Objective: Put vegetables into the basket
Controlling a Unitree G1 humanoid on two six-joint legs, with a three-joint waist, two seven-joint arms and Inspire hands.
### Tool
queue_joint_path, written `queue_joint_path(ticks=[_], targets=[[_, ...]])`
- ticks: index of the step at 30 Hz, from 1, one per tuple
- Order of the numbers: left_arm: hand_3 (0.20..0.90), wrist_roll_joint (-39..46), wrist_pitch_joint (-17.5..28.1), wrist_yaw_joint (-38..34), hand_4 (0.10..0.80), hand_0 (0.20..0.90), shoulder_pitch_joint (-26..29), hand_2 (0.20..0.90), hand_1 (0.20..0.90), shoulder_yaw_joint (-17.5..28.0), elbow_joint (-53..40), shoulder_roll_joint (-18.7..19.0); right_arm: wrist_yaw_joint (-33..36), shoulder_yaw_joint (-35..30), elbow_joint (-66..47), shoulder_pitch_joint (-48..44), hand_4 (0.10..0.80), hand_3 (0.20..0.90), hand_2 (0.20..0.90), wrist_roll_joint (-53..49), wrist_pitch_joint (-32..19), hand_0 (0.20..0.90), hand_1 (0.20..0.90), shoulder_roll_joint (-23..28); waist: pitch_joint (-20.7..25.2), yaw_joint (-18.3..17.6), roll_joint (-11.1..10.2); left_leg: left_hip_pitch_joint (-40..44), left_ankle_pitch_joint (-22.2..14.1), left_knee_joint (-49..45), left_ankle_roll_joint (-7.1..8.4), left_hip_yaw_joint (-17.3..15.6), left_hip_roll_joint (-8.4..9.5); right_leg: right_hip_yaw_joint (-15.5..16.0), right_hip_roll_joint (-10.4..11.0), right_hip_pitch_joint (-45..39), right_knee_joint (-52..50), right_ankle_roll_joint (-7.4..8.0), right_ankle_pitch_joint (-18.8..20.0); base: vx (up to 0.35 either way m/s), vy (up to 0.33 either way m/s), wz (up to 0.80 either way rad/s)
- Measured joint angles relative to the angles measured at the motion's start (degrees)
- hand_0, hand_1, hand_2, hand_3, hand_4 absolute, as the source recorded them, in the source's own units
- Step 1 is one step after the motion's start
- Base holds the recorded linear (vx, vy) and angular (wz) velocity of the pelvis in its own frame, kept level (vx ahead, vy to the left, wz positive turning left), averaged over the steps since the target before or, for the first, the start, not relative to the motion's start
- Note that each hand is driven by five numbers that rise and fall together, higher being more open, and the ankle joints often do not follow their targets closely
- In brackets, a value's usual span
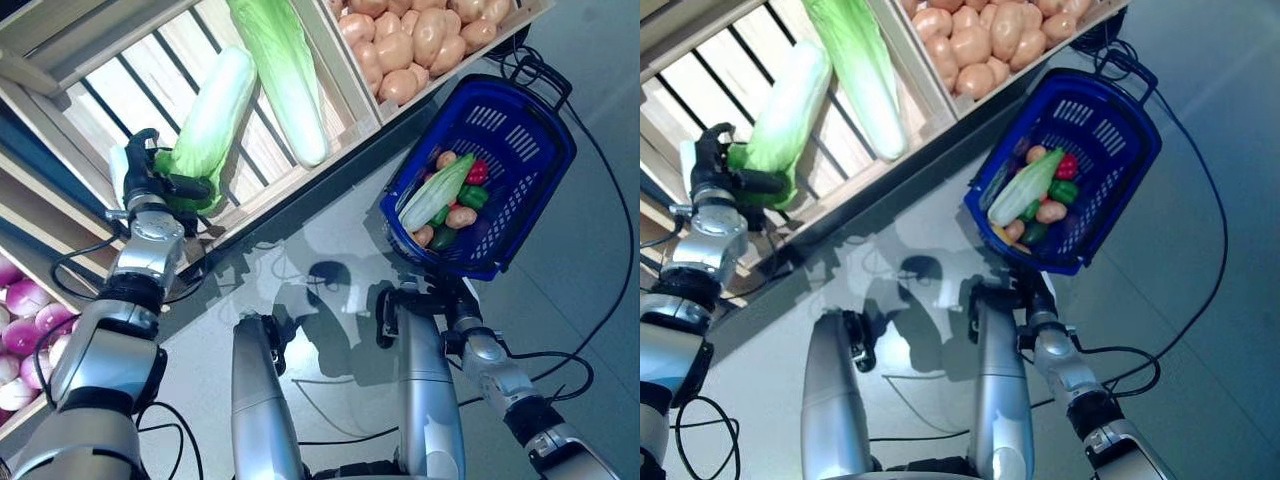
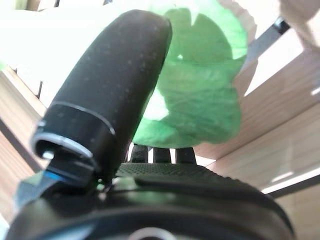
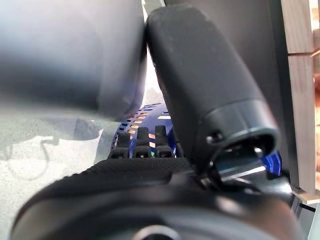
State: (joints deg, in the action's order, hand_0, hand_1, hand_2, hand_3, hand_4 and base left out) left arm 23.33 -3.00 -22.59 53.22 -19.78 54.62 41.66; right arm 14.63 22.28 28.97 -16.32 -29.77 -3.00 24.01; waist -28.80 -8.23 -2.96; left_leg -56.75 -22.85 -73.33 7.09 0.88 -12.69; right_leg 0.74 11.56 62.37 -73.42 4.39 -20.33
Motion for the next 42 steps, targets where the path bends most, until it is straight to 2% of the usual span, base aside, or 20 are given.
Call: queue_joint_path(ticks=[8,16,21,23,26,29,32,34,37,39,42], targets=[[0.300,1.46,-1.69,3.81,0.400,0.300,0.73,0.300,0.300,-0.15,2.34,-0.33,-0.05,-1.29,0.48,1.66,0.800,0.900,0.900,0.04,-1.24,0.900,0.900,0.02,-0.04,-0.34,-0.05,2.56,0.01,1.38,-0.02,-1.08,-0.26,0.07,0.58,-2.65,0.99,-0.05,-0.30,0.017,0.001,0.01],[0.300,1.55,-2.33,7.93,0.400,0.300,-2.12,0.300,0.300,-0.49,2.79,-0.39,0.32,-1.80,3.56,4.83,0.800,0.900,0.900,0.19,-1.20,0.900,0.900,0.24,0.01,-0.25,-0.13,15.24,0.17,9.75,-0.20,-4.38,-1.31,1.01,0.77,-14.76,8.31,0.36,-0.83,0.067,0.012,-0.02],[0.300,1.31,-2.23,9.67,0.400,0.300,-5.37,0.300,0.300,-0.05,1.67,-0.19,1.21,-2.01,2.60,7.46,0.800,0.900,0.900,0.34,-1.21,0.900,0.900,0.33,0.24,-0.28,-0.12,23.37,1.36,17.34,0.25,-6.15,-1.33,1.83,0.79,-22.13,14.15,0.97,-0.58,0.081,-0.006,-0.01],[0.300,1.02,-2.04,9.83,0.400,0.300,-8.62,0.300,0.300,0.78,-0.94,-0.31,1.40,-2.09,2.07,8.56,0.800,0.900,0.900,0.34,-1.22,0.900,0.900,0.00,0.32,-0.27,-0.10,28.86,2.83,22.40,1.05,-6.77,-1.05,2.98,0.98,-27.47,17.86,1.06,-0.44,0.013,-0.023,0.10],[0.300,0.94,-0.53,9.75,0.400,0.300,-12.41,0.300,0.300,1.30,-3.66,-0.62,1.54,-2.42,0.24,9.99,0.800,0.900,0.900,0.34,-1.41,0.900,0.900,-0.27,3.75,0.37,0.19,32.51,4.67,28.32,1.28,-7.99,-0.60,3.50,0.92,-30.44,21.70,1.18,-0.29,0.119,-0.035,0.08],[0.300,-0.28,0.82,9.34,0.400,0.300,-16.14,0.300,0.300,4.19,-6.88,-3.33,1.55,-3.09,-0.22,10.10,0.800,0.900,0.900,0.34,-1.48,0.900,0.900,-1.71,4.51,0.68,0.95,39.65,6.36,34.81,1.78,-8.18,0.03,4.98,1.08,-37.28,26.22,1.24,-0.02,0.161,-0.036,0.10],[0.300,-1.25,3.72,8.78,0.400,0.300,-22.54,0.300,0.300,6.63,-11.47,-8.70,1.48,-3.31,-2.87,12.20,0.800,0.900,0.900,0.21,-1.93,0.900,0.900,-2.51,8.94,1.60,3.49,46.00,8.70,42.89,1.87,-9.03,0.42,6.36,0.71,-43.05,32.40,1.61,1.06,0.164,-0.034,0.05],[0.300,-1.63,4.76,8.36,0.400,0.300,-26.03,0.300,0.300,7.31,-13.71,-10.83,0.76,-3.36,-4.35,13.01,0.800,0.900,0.900,-0.22,-1.97,0.900,0.900,-3.31,10.94,1.99,4.42,49.88,9.94,47.57,2.08,-9.42,0.75,6.76,0.46,-46.10,35.55,1.77,1.77,0.105,-0.032,0.01],[0.300,-2.46,6.49,7.84,0.400,0.300,-32.36,0.300,0.300,7.30,-19.45,-14.53,-5.79,-3.50,-6.50,14.78,0.800,0.900,0.900,-5.18,-2.58,0.900,0.900,-4.11,14.39,2.92,6.26,57.57,14.44,58.90,1.87,-9.54,1.00,8.90,-0.67,-53.08,44.42,2.14,4.51,0.097,-0.040,0.05],[0.300,-2.43,7.98,7.94,0.400,0.300,-33.81,0.300,0.300,6.80,-20.75,-15.66,-9.29,-3.40,-6.80,15.09,0.800,0.900,0.900,-7.42,-3.53,0.900,0.900,-4.97,16.28,3.25,6.41,59.25,16.17,62.68,2.01,-9.41,1.20,9.41,-1.09,-54.63,46.98,2.56,5.30,0.048,-0.040,0.15],[0.300,-2.33,9.71,7.72,0.400,0.300,-36.26,0.300,0.300,6.85,-23.74,-17.58,-15.26,-3.59,-6.90,15.00,0.800,0.900,0.900,-14.22,-4.13,0.900,0.900,-6.73,17.27,4.17,6.80,62.70,18.27,67.67,1.43,-9.43,1.70,10.09,-1.46,-58.10,51.44,3.37,7.30,0.040,-0.060,0.08]])
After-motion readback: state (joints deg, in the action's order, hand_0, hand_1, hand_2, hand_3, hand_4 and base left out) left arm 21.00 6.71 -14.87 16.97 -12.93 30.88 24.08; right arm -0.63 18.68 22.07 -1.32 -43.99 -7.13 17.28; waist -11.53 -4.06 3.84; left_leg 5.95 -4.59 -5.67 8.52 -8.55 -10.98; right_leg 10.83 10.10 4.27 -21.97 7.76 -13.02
